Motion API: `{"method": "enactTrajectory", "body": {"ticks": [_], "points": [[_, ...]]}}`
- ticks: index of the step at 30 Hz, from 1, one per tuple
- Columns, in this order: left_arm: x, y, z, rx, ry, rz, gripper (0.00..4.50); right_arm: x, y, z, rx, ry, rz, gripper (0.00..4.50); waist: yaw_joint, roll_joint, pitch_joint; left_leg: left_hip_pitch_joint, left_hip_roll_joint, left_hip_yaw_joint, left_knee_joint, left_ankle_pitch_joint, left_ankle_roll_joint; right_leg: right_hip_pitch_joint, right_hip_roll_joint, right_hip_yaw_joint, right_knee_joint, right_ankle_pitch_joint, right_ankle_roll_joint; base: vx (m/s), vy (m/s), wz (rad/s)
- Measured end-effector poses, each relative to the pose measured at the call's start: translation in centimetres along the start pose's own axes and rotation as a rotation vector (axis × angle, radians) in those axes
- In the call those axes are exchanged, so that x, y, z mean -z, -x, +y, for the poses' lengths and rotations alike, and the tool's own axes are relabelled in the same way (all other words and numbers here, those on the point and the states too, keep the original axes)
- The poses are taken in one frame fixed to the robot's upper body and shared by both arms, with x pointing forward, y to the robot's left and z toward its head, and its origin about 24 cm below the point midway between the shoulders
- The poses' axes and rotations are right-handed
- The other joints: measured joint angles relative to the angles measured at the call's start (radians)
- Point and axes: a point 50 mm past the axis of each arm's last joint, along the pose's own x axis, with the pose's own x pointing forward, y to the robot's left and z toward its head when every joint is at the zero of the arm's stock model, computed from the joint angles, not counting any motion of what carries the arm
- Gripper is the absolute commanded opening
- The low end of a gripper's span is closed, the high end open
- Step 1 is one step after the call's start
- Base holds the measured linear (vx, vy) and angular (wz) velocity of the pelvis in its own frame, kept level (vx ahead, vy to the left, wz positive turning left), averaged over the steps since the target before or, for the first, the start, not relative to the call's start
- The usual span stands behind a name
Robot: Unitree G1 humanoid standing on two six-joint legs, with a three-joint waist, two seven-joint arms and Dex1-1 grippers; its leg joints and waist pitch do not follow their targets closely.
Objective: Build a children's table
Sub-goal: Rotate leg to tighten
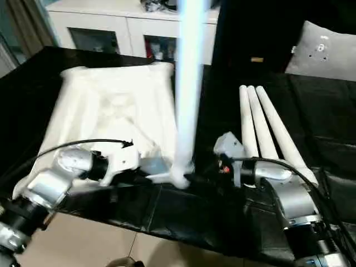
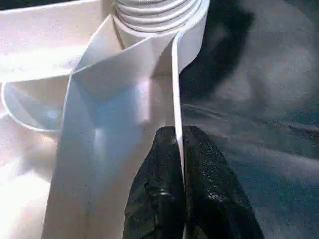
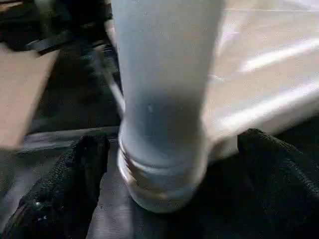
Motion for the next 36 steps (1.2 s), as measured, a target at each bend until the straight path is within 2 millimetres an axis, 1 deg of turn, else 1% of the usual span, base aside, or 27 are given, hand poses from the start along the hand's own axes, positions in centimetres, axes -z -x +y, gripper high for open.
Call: {"method": "enactTrajectory", "body": {"ticks": [4, 6, 8, 9, 10, 12, 15, 17, 21, 25, 28, 29, 30, 32, 33, 36], "points": [[0.0, 0.1, -0.1, 0.051, -0.036, 0.003, 0.00, -0.3, -0.3, 0.2, -0.051, 0.010, 0.004, 4.46, 0.007, 0.000, 0.000, 0.000, 0.000, 0.000, 0.000, 0.000, 0.000, 0.000, 0.000, 0.000, 0.000, 0.000, 0.000, 0.000, 0.000, 0.00], [0.0, 0.1, -0.1, 0.066, -0.046, 0.003, 0.00, -0.1, -0.7, 0.4, -0.075, 0.005, 0.012, 4.10, 0.008, -0.001, 0.000, 0.000, 0.000, 0.000, 0.000, 0.000, 0.000, 0.000, 0.000, 0.000, 0.000, 0.000, 0.000, 0.000, 0.000, 0.00], [0.0, 0.1, 0.0, 0.072, -0.050, 0.004, 0.00, 0.0, -0.7, 0.4, -0.081, -0.004, 0.013, 4.07, 0.008, -0.001, 0.000, 0.000, 0.000, 0.000, 0.001, 0.000, 0.000, 0.000, 0.000, 0.000, 0.001, 0.000, 0.000, 0.000, 0.000, 0.00], [0.0, 0.1, 0.0, 0.073, -0.052, 0.004, 0.00, 0.1, -0.7, 0.4, -0.086, -0.011, 0.015, 3.80, 0.008, -0.001, 0.000, 0.000, 0.000, 0.000, 0.001, 0.000, 0.000, 0.000, 0.000, 0.000, 0.001, 0.000, 0.000, 0.000, 0.000, 0.00], [0.0, 0.1, 0.0, 0.073, -0.056, 0.003, 0.00, 0.1, -0.7, 0.4, -0.091, -0.015, 0.014, 3.69, 0.008, -0.001, 0.000, 0.000, 0.000, 0.000, 0.001, 0.000, 0.000, 0.000, 0.000, 0.000, 0.001, 0.000, 0.000, 0.000, 0.000, 0.00], [0.0, 0.1, 0.1, 0.077, -0.058, 0.002, 0.00, 0.1, -0.7, 0.5, -0.100, -0.025, 0.012, 3.63, 0.008, -0.001, 0.000, 0.000, 0.000, 0.000, 0.001, 0.000, 0.000, 0.000, 0.000, 0.000, 0.002, 0.000, 0.000, 0.000, 0.000, 0.00], [0.1, 0.2, 0.1, 0.081, -0.060, 0.000, 0.00, 0.1, -0.9, 0.6, -0.111, -0.031, 0.004, 3.26, 0.008, -0.001, 0.000, 0.000, 0.000, 0.000, 0.001, 0.000, 0.000, 0.000, 0.000, 0.000, 0.002, 0.000, 0.000, 0.000, 0.000, 0.00], [0.1, 0.1, 0.1, 0.085, -0.061, -0.001, 0.00, 0.1, -1.0, 0.7, -0.114, -0.036, -0.002, 3.17, 0.008, -0.001, 0.000, 0.000, 0.000, 0.000, 0.001, 0.000, 0.000, 0.000, 0.000, 0.000, 0.002, 0.000, 0.000, 0.000, 0.000, 0.00], [0.2, 0.2, 0.1, 0.090, -0.062, -0.001, 0.00, 0.1, -1.1, 0.7, -0.117, -0.043, -0.006, 2.73, 0.009, -0.001, 0.000, 0.000, 0.000, 0.000, 0.001, 0.000, 0.000, 0.000, 0.000, 0.000, 0.002, 0.000, 0.000, 0.000, 0.000, 0.00], [0.2, 0.2, 0.1, 0.090, -0.053, -0.007, 0.00, 0.3, -1.3, 1.0, -0.105, -0.073, -0.021, 2.64, 0.008, -0.002, -0.001, 0.001, 0.000, 0.000, 0.001, 0.000, 0.000, 0.000, 0.000, 0.000, 0.003, 0.000, 0.000, 0.000, 0.000, 0.00], [0.4, 0.1, -0.2, 0.066, 0.002, -0.033, 0.00, 0.6, -1.8, 1.7, -0.070, -0.116, -0.049, 2.56, 0.006, -0.003, -0.002, 0.002, 0.001, 0.000, 0.001, 0.000, 0.000, 0.000, 0.000, 0.000, 0.003, 0.000, 0.000, 0.000, 0.000, 0.00], [0.5, 0.2, -0.3, 0.056, 0.018, -0.033, 0.00, 0.6, -2.0, 1.7, -0.058, -0.124, -0.051, 2.56, 0.005, -0.003, -0.002, 0.002, 0.001, 0.001, 0.001, 0.000, 0.000, 0.000, 0.000, 0.000, 0.003, 0.000, 0.000, 0.000, 0.000, 0.00], [0.6, 0.2, -0.4, 0.024, 0.056, -0.035, 0.00, 0.6, -2.4, 1.7, -0.024, -0.134, -0.054, 2.56, -0.001, -0.003, -0.003, 0.004, 0.001, 0.001, 0.001, 0.001, 0.000, 0.001, 0.000, 0.001, 0.005, 0.000, 0.000, 0.000, 0.000, 0.00], [0.8, 0.0, -0.4, -0.041, 0.109, -0.036, 0.00, 0.6, -2.9, 1.4, 0.064, -0.152, -0.063, 2.56, -0.016, -0.005, -0.003, 0.007, 0.001, 0.001, 0.001, 0.001, -0.001, 0.002, 0.000, 0.001, 0.006, 0.000, -0.001, 0.000, 0.000, 0.00], [0.7, -0.3, -0.3, -0.072, 0.134, -0.041, 0.00, 0.7, -3.1, 1.2, 0.117, -0.167, -0.066, 2.55, -0.024, -0.005, -0.003, 0.008, 0.000, 0.001, 0.001, 0.002, -0.002, 0.002, 0.000, 0.002, 0.006, 0.001, -0.002, 0.000, 0.000, 0.00], [0.2, -1.3, -0.1, -0.169, 0.219, -0.063, 0.00, 0.7, -3.8, 0.4, 0.278, -0.227, -0.093, 2.54, -0.037, -0.006, -0.003, 0.012, 0.000, 0.002, 0.001, 0.002, -0.003, 0.004, 0.000, 0.002, 0.006, 0.001, -0.001, 0.000, 0.000, 0.00]]}}
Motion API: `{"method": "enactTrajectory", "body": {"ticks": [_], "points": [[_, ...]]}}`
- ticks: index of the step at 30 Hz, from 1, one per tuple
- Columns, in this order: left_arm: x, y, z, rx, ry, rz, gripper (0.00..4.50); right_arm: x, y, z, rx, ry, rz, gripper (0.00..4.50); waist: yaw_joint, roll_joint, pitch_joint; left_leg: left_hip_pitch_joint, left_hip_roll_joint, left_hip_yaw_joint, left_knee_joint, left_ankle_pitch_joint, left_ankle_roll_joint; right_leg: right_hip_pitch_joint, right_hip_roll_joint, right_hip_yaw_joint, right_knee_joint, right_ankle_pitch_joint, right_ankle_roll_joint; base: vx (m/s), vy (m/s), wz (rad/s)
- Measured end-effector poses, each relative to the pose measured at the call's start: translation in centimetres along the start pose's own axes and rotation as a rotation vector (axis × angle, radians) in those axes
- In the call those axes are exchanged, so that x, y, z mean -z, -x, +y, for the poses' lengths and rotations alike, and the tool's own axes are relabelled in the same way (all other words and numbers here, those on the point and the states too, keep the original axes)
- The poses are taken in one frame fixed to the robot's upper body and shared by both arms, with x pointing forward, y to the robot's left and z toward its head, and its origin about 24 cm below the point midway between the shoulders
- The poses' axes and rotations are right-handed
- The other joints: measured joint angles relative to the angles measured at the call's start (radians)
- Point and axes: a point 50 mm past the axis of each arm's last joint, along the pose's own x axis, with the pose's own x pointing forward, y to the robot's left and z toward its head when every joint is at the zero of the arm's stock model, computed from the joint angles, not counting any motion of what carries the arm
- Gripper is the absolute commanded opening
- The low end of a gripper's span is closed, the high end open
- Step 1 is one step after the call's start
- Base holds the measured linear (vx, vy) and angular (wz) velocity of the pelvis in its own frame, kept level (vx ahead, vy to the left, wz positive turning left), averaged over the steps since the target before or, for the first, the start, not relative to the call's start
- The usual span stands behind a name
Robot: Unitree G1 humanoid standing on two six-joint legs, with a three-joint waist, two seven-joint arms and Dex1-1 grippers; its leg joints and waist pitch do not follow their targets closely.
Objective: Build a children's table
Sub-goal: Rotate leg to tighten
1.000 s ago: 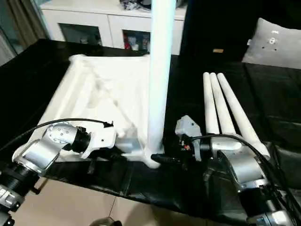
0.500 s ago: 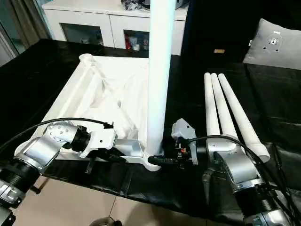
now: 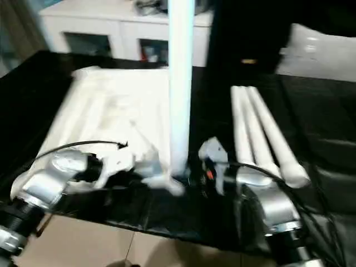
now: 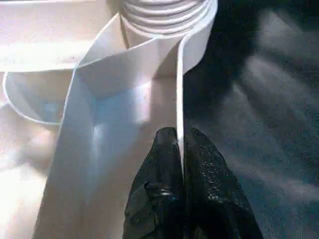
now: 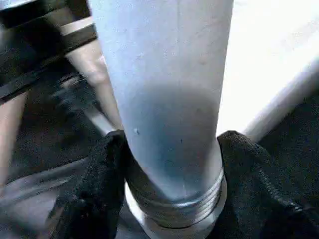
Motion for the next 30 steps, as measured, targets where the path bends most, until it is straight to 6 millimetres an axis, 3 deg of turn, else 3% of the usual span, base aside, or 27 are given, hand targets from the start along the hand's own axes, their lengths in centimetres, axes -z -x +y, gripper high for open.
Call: {"method": "enactTrajectory", "body": {"ticks": [5, 11, 12, 16, 17, 20, 22, 27, 28, 30], "points": [[-2.0, -3.3, 0.1, -0.223, 0.191, -0.049, 0.00, -0.5, -2.3, -1.3, 0.357, -0.146, -0.076, 2.54, -0.012, -0.001, 0.001, 0.000, -0.001, 0.000, 0.000, 0.000, -0.001, 0.000, 0.000, 0.002, -0.001, -0.002, 0.004, 0.000, 0.000, 0.00], [-3.6, -5.2, 0.2, -0.330, 0.242, -0.059, 0.00, -1.3, -3.2, -1.9, 0.518, -0.155, -0.083, 2.54, -0.004, 0.002, -0.001, -0.003, -0.001, 0.001, -0.004, 0.000, -0.001, -0.002, 0.000, 0.001, -0.002, 0.000, 0.003, 0.000, 0.000, 0.00], [-3.8, -5.4, 0.2, -0.339, 0.242, -0.059, 0.00, -1.4, -3.3, -2.1, 0.535, -0.154, -0.088, 3.10, -0.001, 0.002, -0.002, -0.005, -0.001, 0.000, -0.004, 0.000, 0.000, -0.004, 0.000, 0.001, -0.003, 0.000, 0.003, 0.000, 0.000, 0.00], [-4.0, -5.5, 0.2, -0.345, 0.236, -0.058, 0.00, -1.4, -3.4, -2.0, 0.539, -0.163, -0.105, 3.33, 0.006, 0.003, -0.002, -0.008, -0.001, 0.000, -0.004, -0.001, 0.001, -0.005, 0.000, 0.000, -0.005, 0.000, 0.003, 0.000, 0.000, 0.00], [-4.1, -5.5, 0.2, -0.345, 0.237, -0.057, 0.00, -1.4, -3.3, -2.0, 0.540, -0.164, -0.106, 3.66, 0.007, 0.003, -0.002, -0.008, -0.001, 0.000, -0.004, -0.001, 0.001, -0.005, 0.000, 0.000, -0.006, 0.000, 0.003, 0.000, 0.000, 0.00], [-4.1, -5.5, 0.2, -0.343, 0.236, -0.056, 0.00, -0.8, -3.0, -1.7, 0.543, -0.186, -0.107, 3.73, 0.008, 0.003, -0.002, -0.008, -0.001, 0.000, -0.004, -0.001, 0.001, -0.005, 0.000, 0.000, -0.006, 0.000, 0.003, 0.000, 0.000, 0.00], [-4.1, -5.5, 0.2, -0.344, 0.233, -0.055, 0.00, -0.1, -2.8, -1.4, 0.537, -0.202, -0.099, 4.09, 0.009, 0.004, 0.000, -0.009, -0.001, 0.000, -0.005, -0.001, 0.001, -0.005, 0.000, 0.000, -0.006, 0.000, 0.003, 0.000, 0.000, 0.00], [-4.5, -5.7, 0.4, -0.335, 0.194, -0.048, 0.00, 0.1, -1.1, -1.2, 0.516, -0.181, -0.094, 4.39, 0.017, 0.004, 0.001, -0.010, -0.001, 0.000, -0.005, -0.001, 0.001, -0.006, 0.000, 0.000, -0.006, 0.000, 0.003, 0.000, 0.000, 0.00], [-4.6, -5.7, 0.5, -0.334, 0.187, -0.048, 0.27, 0.2, -0.8, -1.1, 0.511, -0.181, -0.093, 4.46, 0.018, 0.004, 0.001, -0.010, -0.001, 0.000, -0.005, -0.001, 0.001, -0.006, 0.000, 0.000, -0.007, 0.000, 0.003, 0.000, 0.000, 0.00], [-4.6, -5.7, 0.7, -0.334, 0.183, -0.052, 0.27, 0.2, -0.1, -0.8, 0.505, -0.180, -0.096, 4.46, 0.018, 0.006, 0.002, -0.011, -0.001, 0.000, -0.005, -0.001, 0.001, -0.007, 0.000, 0.000, -0.007, 0.000, 0.003, 0.000, 0.000, 0.00]]}}
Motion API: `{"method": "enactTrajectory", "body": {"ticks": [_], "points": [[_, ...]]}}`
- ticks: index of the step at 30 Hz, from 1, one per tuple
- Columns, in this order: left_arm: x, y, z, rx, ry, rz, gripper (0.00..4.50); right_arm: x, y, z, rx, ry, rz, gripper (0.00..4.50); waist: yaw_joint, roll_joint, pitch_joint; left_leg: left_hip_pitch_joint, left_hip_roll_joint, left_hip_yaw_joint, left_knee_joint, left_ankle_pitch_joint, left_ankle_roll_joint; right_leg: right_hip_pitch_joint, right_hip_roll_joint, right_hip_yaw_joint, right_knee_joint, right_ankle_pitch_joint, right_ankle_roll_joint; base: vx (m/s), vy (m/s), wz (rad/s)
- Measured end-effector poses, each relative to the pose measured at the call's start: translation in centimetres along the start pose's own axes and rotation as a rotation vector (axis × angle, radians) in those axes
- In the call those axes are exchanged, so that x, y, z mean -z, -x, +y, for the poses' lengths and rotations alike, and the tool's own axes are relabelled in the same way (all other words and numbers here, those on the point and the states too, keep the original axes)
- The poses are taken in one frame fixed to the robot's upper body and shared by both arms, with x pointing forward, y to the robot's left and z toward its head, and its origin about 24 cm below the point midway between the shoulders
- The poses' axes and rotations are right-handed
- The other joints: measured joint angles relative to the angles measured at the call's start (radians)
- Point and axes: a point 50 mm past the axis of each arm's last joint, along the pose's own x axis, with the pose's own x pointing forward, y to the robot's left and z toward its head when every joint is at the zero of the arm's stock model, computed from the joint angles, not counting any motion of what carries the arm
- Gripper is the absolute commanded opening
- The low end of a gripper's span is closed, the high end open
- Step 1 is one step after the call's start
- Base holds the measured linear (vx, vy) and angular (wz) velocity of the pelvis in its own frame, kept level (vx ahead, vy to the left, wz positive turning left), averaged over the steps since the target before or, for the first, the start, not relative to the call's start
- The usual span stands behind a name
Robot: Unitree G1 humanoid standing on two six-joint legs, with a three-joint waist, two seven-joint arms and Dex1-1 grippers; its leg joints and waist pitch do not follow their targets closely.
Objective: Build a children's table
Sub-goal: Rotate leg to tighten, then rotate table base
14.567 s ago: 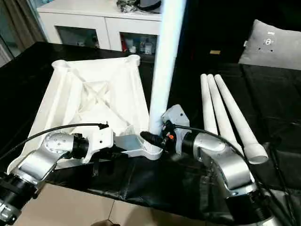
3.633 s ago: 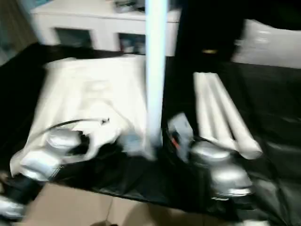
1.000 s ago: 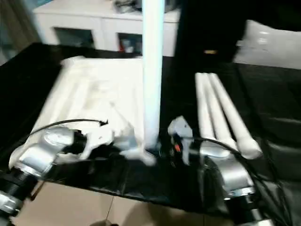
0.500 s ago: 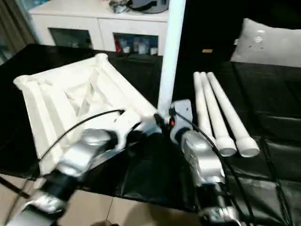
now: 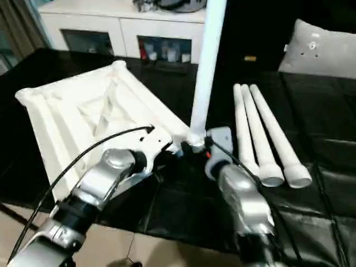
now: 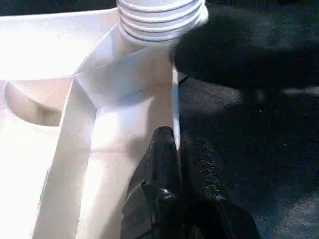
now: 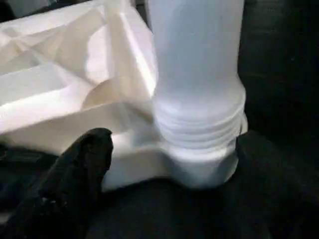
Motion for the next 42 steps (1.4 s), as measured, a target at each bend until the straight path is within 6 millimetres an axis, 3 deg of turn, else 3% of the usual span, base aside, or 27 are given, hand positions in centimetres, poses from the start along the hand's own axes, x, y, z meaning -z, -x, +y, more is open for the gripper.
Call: {"method": "enactTrajectory", "body": {"ticks": [3, 6, 10, 14, 17, 21, 25, 33, 36, 42], "points": [[-0.2, 0.1, 0.2, 0.010, 0.023, -0.030, 0.64, -0.4, 0.7, -0.1, 0.002, -0.003, -0.017, 4.50, -0.001, 0.001, 0.001, -0.001, 0.000, 0.000, 0.000, 0.000, 0.000, -0.001, 0.000, 0.000, 0.000, 0.000, 0.000, 0.000, 0.000, 0.00], [-1.8, 0.7, 0.1, 0.042, 0.017, -0.122, 0.92, -1.2, 1.1, 0.1, 0.010, -0.018, -0.060, 4.50, 0.001, 0.001, 0.001, -0.001, 0.000, 0.000, -0.001, 0.000, 0.000, -0.001, 0.000, 0.000, 0.000, 0.000, 0.000, 0.000, 0.000, 0.00], [-2.6, 1.3, 0.2, 0.057, -0.009, -0.160, 0.92, -1.5, 1.4, 0.4, 0.020, -0.033, -0.090, 4.50, -0.001, 0.001, 0.001, -0.001, 0.000, 0.000, -0.001, 0.000, 0.000, -0.001, 0.000, 0.000, 0.000, 0.000, 0.000, 0.000, 0.000, 0.00], [-0.9, 2.6, 1.0, 0.013, 0.008, -0.102, 0.92, -1.1, 1.9, 0.7, 0.021, -0.078, -0.063, 4.50, -0.007, 0.001, 0.001, 0.000, 0.000, 0.000, -0.002, 0.000, 0.000, -0.001, 0.001, 0.000, 0.000, 0.000, 0.000, 0.000, 0.000, 0.00], [0.2, 4.3, 2.9, -0.070, 0.015, -0.048, 0.92, -0.9, 2.0, 1.2, -0.008, -0.046, -0.041, 4.50, -0.009, 0.001, 0.001, 0.000, 0.000, 0.000, -0.003, 0.000, -0.001, -0.002, 0.001, 0.000, 0.000, 0.000, 0.000, 0.000, 0.000, 0.00], [0.9, 9.3, 7.2, -0.270, -0.022, 0.035, 0.92, -0.2, 1.9, 2.1, -0.079, -0.013, 0.033, 4.50, -0.016, 0.001, 0.002, 0.000, 0.000, 0.000, -0.003, 0.000, -0.001, -0.002, 0.001, 0.000, 0.000, -0.001, 0.001, 0.000, 0.000, 0.00], [2.1, 13.6, 9.7, -0.417, -0.056, 0.155, 0.92, 1.0, 1.7, 3.0, -0.150, 0.053, 0.145, 4.50, -0.018, -0.002, 0.002, 0.000, 0.000, 0.000, -0.004, 0.000, -0.001, -0.001, 0.001, 0.000, -0.001, -0.001, 0.002, 0.000, 0.000, 0.00], [4.1, 18.2, 11.1, -0.537, -0.105, 0.388, 0.32, 1.6, 0.6, 3.4, -0.164, 0.100, 0.216, 4.50, -0.002, -0.013, 0.006, 0.001, 0.000, 0.000, -0.004, 0.001, -0.001, -0.001, 0.001, 0.000, 0.000, -0.001, 0.002, 0.000, 0.000, 0.00], [4.8, 18.6, 11.0, -0.531, -0.111, 0.444, 0.06, 1.5, 0.0, 3.5, -0.168, 0.108, 0.225, 4.50, 0.001, -0.014, 0.005, 0.001, 0.000, 0.000, -0.004, 0.001, -0.002, -0.001, 0.001, 0.000, 0.000, -0.001, 0.002, 0.000, 0.000, 0.00], [6.5, 18.5, 9.8, -0.440, -0.102, 0.546, 0.06, 1.7, -0.7, 3.5, -0.163, 0.113, 0.241, 4.50, -0.001, -0.015, 0.005, 0.001, 0.000, 0.000, -0.004, 0.001, -0.002, -0.002, 0.001, 0.000, 0.001, -0.001, 0.002, 0.000, 0.000, 0.00]]}}
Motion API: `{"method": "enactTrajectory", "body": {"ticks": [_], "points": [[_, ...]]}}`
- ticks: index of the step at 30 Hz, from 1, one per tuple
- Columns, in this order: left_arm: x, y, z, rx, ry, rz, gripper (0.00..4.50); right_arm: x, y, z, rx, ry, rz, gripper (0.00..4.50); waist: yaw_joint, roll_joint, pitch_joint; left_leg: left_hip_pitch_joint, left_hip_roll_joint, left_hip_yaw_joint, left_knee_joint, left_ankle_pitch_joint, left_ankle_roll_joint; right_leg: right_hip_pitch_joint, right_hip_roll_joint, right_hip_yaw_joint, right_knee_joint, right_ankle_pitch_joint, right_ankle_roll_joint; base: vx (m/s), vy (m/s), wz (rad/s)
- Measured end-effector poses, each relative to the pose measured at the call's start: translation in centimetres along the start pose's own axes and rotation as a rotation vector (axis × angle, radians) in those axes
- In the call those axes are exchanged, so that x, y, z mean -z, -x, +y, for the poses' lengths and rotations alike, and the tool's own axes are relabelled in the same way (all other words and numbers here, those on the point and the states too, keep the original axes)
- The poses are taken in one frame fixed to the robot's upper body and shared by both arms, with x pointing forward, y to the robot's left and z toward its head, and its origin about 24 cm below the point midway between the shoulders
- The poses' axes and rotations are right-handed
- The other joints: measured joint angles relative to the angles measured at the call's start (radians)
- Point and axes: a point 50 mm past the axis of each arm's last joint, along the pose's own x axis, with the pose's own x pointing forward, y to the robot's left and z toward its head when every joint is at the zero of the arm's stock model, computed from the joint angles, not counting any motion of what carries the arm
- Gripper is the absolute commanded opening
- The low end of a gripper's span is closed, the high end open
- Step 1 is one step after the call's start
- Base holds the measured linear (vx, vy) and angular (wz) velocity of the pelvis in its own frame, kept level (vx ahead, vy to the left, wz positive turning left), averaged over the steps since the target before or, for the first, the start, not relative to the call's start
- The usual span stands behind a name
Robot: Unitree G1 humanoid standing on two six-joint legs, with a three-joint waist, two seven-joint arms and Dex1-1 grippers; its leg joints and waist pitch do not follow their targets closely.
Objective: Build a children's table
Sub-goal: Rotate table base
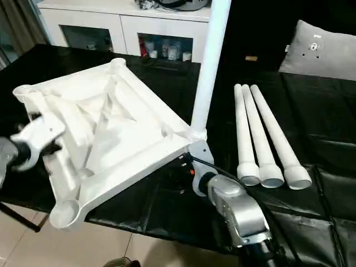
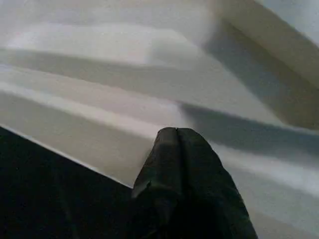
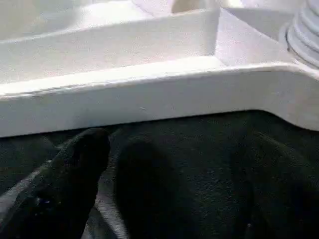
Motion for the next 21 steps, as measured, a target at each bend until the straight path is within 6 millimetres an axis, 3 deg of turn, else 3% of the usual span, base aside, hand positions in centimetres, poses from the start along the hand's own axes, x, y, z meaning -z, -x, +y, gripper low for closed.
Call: {"method": "enactTrajectory", "body": {"ticks": [5, 11, 18, 21], "points": [[0.4, 0.4, -1.4, 0.119, -0.056, 0.036, 0.06, -0.3, -0.9, 0.1, -0.001, -0.004, -0.009, 4.50, -0.001, 0.000, 0.000, 0.001, 0.000, 0.000, 0.000, 0.000, -0.001, 0.000, 0.000, 0.000, 0.001, 0.000, 0.000, 0.000, 0.000, 0.00], [-0.3, 0.8, -5.3, 0.424, -0.095, -0.043, 0.06, -0.5, -1.9, -0.3, 0.015, -0.003, -0.008, 4.50, 0.001, -0.001, 0.000, 0.002, 0.000, 0.000, 0.001, 0.001, -0.001, 0.001, 0.000, 0.000, 0.002, 0.000, 0.000, 0.000, 0.000, 0.00], [-3.8, 0.1, -8.4, 0.591, -0.110, -0.250, 0.06, -0.4, -1.9, -1.9, 0.077, 0.009, 0.001, 4.50, -0.001, -0.001, -0.001, 0.003, 0.000, 0.000, 0.003, 0.001, -0.002, 0.002, 0.000, 0.001, 0.003, 0.002, -0.002, 0.000, 0.000, 0.00], [-5.9, -0.2, -9.6, 0.656, -0.127, -0.347, 0.06, -0.4, -1.8, -2.1, 0.096, 0.016, 0.001, 4.50, -0.011, -0.001, 0.000, 0.003, 0.000, 0.000, 0.003, 0.001, -0.002, 0.002, 0.000, 0.001, 0.004, 0.002, -0.002, 0.000, 0.000, 0.00]]}}
